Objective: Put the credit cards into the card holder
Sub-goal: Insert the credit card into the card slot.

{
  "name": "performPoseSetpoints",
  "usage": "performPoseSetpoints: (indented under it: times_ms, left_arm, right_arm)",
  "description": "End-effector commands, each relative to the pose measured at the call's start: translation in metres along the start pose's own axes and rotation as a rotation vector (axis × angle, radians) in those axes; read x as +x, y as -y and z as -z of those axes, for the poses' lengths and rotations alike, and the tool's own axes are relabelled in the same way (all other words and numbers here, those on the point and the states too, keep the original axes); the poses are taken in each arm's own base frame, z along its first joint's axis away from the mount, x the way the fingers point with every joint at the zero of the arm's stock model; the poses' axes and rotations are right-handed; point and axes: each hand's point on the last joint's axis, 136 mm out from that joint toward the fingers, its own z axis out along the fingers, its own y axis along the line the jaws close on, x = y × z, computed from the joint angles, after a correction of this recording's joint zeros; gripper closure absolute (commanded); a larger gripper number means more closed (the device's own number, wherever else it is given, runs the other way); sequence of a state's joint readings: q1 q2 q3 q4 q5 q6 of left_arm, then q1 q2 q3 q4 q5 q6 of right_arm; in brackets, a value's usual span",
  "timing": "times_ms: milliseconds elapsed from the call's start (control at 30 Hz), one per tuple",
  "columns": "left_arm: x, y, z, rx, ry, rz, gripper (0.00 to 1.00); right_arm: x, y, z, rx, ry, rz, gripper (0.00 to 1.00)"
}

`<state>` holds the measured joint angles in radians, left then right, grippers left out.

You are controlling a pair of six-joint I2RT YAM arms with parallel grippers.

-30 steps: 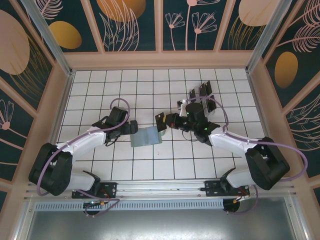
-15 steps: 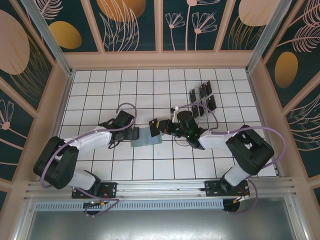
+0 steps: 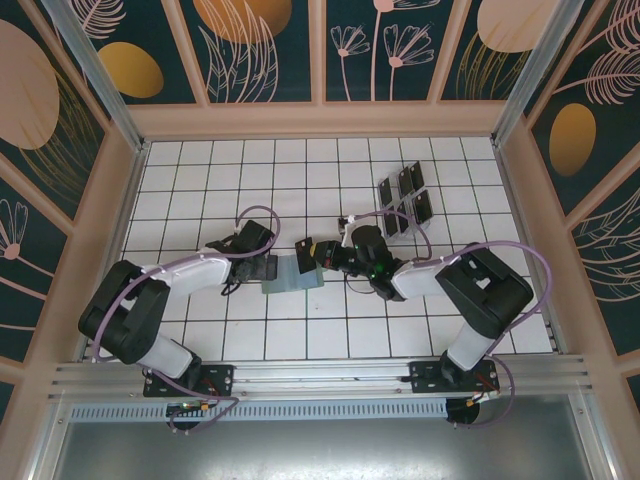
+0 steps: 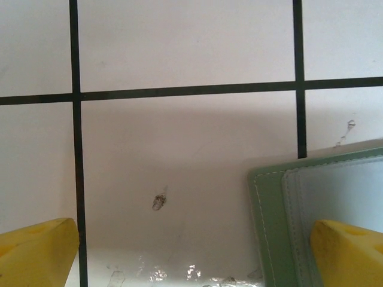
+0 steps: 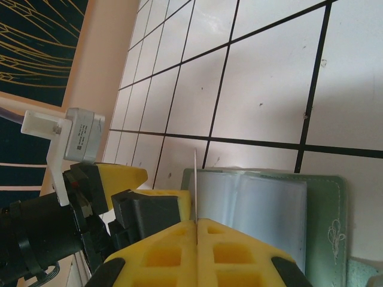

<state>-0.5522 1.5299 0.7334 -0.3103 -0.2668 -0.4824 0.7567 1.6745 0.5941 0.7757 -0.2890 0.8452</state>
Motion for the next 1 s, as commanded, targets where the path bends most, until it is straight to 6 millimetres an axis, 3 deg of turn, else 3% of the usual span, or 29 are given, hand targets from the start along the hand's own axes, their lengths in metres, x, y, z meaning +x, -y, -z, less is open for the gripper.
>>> performPoseSetpoints:
  times_ms: [0, 300, 733, 967]
  left_arm:
    - [-0.001, -0.003, -0.001, -0.038, 0.001, -0.008, 0.02]
    - [0.004, -0.009, -0.004, -0.072, -0.014, -0.018, 0.01]
    - [-0.018, 0.004, 0.024, 0.025, 0.056, 0.029, 0.02]
    - [-0.010, 0.001, 0.019, -0.015, 0.041, 0.002, 0.01]
  right_arm:
    - [0.001, -0.005, -0.002, -0.041, 0.016, 0.009, 1.00]
    - [0.006, -0.005, -0.003, -0.061, 0.029, 0.005, 1.00]
    - [0.011, -0.005, -0.006, -0.070, 0.025, -0.014, 1.00]
    - [0.011, -0.007, -0.006, -0.072, 0.031, -0.014, 1.00]
